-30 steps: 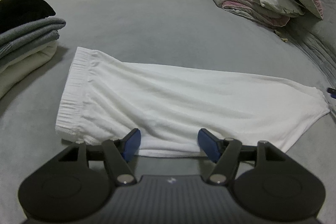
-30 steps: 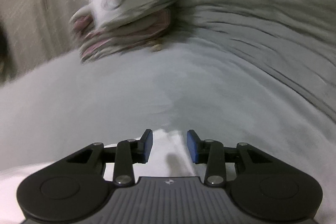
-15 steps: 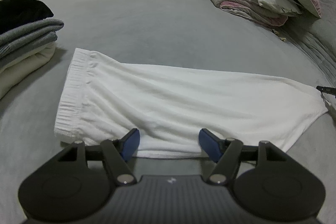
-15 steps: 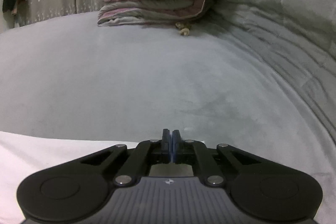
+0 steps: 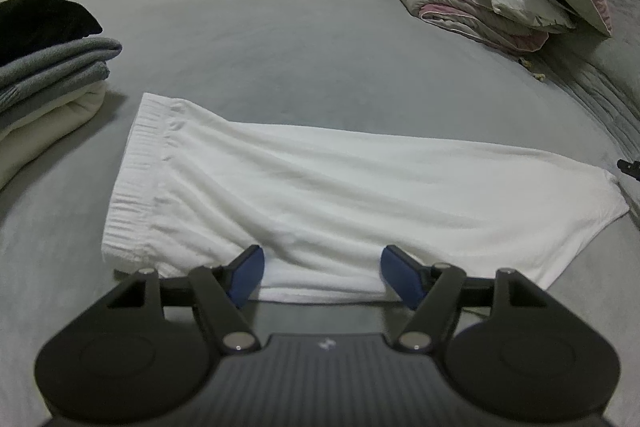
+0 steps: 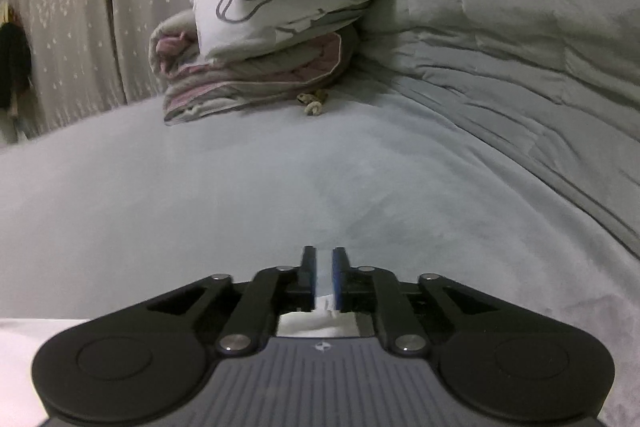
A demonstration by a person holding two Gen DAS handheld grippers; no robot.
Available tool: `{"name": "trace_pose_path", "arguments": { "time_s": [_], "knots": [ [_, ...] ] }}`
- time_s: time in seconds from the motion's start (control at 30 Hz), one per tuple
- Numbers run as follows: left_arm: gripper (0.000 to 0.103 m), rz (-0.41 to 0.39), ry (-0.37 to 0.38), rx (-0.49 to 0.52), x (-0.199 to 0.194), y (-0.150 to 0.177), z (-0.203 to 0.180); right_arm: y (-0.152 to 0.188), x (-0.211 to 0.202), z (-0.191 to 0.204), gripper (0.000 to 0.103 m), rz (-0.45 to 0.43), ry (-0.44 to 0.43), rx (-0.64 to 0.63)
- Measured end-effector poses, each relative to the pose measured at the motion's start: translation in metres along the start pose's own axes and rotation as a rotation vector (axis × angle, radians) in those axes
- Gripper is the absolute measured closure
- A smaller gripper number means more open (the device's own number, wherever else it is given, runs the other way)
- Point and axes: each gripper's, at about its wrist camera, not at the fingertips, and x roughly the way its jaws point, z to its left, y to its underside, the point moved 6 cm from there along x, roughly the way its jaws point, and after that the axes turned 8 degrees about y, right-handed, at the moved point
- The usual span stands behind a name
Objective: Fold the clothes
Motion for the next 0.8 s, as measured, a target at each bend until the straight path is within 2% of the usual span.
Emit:
{"name": "trace_pose_path", "arguments": {
  "time_s": [0.13, 0.27, 0.3, 0.33, 0.57, 0.8],
  "knots": [
    [0.035, 0.0, -0.004, 0.005, 0.001, 0.0, -0.001, 0.006, 0.003, -0.001, 0.079, 0.022, -0.036, -0.022],
    [0.035, 0.0, -0.005, 0.01, 0.001, 0.0, 0.0, 0.014, 0.011, 0.012, 0.077, 0.052, -0.049, -0.1],
    [0.035, 0.001, -0.006, 0.013, 0.001, 0.0, -0.001, 0.015, 0.012, 0.015, 0.083, 0.051, -0.053, -0.115],
    [0.034, 0.0, -0.007, 0.014, 0.001, 0.0, -0.001, 0.015, 0.011, 0.016, 0.097, 0.045, -0.054, -0.126],
    [0.034, -0.017, 0.003, -0.013, -0.002, -0.002, -0.002, 0.004, -0.001, 0.017, 0.098, -0.07, 0.03, -0.186],
    [0.034, -0.01, -0.031, 0.025, -0.001, -0.002, -0.002, 0.006, 0.009, 0.018, 0.098, -0.054, 0.145, -0.248]
  ]
}}
